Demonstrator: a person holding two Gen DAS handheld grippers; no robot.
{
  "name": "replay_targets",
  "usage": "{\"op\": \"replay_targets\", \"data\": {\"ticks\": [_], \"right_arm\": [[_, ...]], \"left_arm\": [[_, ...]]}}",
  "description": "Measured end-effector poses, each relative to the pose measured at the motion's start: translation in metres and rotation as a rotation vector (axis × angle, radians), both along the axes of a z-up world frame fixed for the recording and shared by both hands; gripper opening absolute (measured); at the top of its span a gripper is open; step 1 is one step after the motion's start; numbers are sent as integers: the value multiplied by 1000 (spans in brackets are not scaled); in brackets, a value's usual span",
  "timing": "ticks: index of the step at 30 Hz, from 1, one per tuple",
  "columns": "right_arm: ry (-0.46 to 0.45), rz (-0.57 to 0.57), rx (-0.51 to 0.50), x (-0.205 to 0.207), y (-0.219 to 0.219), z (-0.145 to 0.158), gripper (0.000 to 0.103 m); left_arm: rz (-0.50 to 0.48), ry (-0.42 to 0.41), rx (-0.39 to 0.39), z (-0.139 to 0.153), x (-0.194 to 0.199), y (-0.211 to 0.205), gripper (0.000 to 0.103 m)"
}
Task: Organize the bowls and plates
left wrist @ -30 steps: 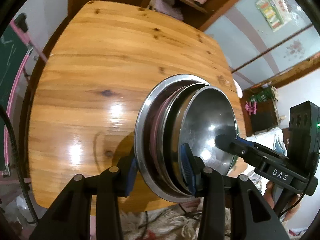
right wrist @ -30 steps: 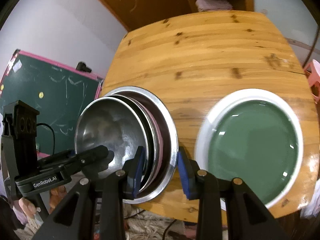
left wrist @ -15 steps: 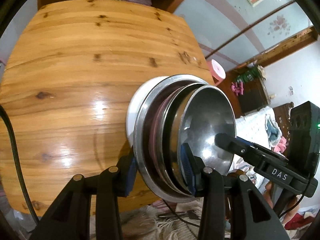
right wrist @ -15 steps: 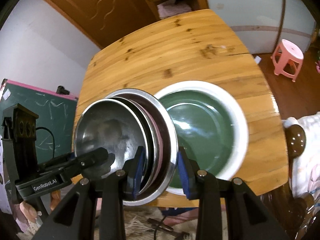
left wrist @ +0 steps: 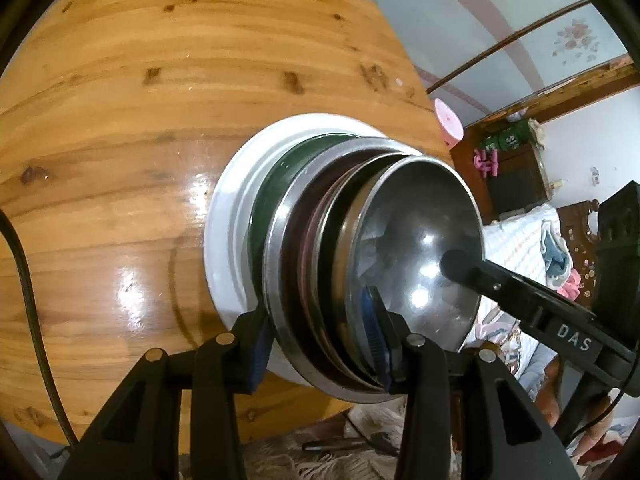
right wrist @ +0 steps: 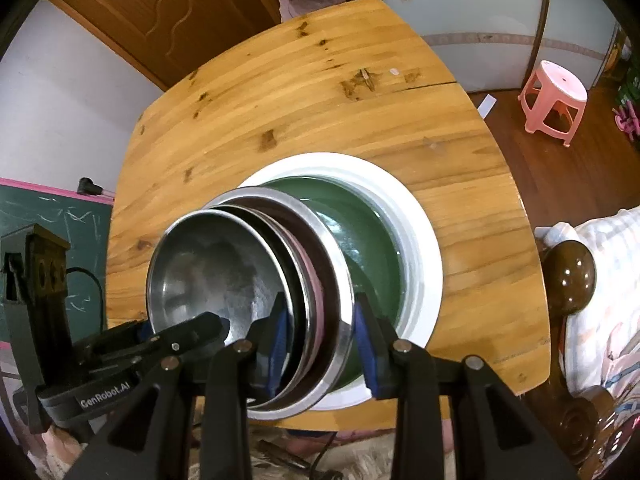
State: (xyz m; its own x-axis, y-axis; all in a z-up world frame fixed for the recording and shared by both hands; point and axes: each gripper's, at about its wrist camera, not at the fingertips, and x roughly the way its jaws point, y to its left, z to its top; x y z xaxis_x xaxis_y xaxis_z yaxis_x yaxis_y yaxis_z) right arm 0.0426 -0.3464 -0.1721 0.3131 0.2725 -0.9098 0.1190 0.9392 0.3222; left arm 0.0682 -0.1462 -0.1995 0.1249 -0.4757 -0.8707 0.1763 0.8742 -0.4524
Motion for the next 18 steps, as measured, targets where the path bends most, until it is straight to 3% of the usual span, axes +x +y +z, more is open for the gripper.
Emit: {"op": "replay_targets", "data": {"ticks": [18], "right_arm": [[-3,0,20,5,-7,-8,30]], "left_arm": [[-11,-2,38,1,4,-14,46]]}}
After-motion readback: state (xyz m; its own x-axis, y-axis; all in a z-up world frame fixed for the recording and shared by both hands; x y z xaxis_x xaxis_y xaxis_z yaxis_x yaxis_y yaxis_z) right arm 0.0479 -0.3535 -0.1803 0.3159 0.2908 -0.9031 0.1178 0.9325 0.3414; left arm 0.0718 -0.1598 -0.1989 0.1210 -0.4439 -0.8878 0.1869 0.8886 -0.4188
